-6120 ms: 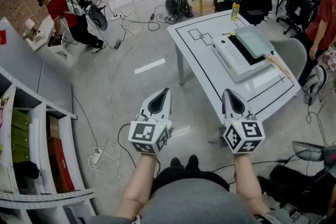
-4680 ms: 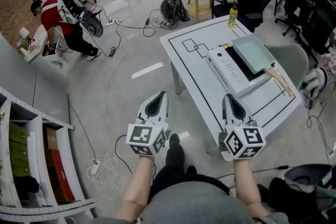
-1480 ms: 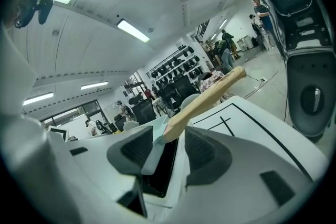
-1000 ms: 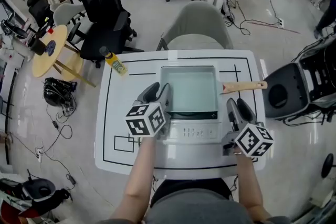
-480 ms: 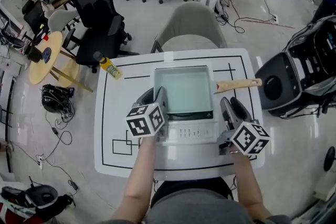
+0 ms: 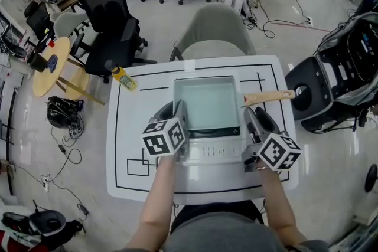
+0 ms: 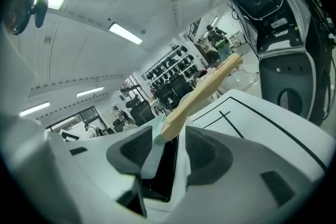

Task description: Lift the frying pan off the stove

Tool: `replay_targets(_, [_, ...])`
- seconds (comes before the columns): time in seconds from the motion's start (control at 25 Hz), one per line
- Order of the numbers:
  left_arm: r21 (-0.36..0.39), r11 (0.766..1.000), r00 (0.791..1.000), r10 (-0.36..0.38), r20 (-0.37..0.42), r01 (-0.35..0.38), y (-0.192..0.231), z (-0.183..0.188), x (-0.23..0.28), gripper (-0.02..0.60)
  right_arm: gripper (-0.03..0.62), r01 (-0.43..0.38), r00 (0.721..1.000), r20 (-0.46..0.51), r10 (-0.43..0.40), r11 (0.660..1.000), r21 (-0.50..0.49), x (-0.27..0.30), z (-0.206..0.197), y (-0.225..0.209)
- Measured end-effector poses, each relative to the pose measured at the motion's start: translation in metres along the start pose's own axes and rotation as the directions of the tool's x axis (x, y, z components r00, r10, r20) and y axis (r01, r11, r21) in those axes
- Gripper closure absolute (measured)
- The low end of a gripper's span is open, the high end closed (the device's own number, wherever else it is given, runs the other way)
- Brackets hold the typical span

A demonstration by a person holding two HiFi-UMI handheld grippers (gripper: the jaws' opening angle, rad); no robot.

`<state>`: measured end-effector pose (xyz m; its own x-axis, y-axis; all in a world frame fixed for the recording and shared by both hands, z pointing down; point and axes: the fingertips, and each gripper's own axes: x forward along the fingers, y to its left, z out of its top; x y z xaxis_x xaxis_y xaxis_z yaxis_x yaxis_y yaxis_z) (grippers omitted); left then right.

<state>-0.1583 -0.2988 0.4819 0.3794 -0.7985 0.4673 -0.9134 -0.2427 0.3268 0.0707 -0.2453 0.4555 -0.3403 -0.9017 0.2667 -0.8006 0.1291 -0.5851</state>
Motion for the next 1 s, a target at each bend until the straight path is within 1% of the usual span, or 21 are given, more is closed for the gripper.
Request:
replay_targets(0.6, [-0.003, 1.000, 1.000, -0.010, -0.007, 0.010, 0.001, -0.001, 0.003, 0.532, 0.382, -0.014, 1.000, 0.012, 0.012, 0.995, 0.101, 0.031, 0.009, -0.007])
replay_targets(0.88, [-0.002, 1.000, 1.000, -0.012, -0.013, 0.012, 0.000, 0.000, 0.002, 0.532, 0.382, -0.014, 1.000, 0.013, 0.013, 0.992, 0.125, 0.043, 0.014, -0.008])
replay_targets(1.0, [-0.003, 1.000, 1.000, -0.015, -0.015, 0.015, -0.001, 0.000, 0.002, 0.532, 0.393, -0.018, 1.000, 0.008, 0.017, 0.992, 0.126, 0.047, 0.015, -0.009])
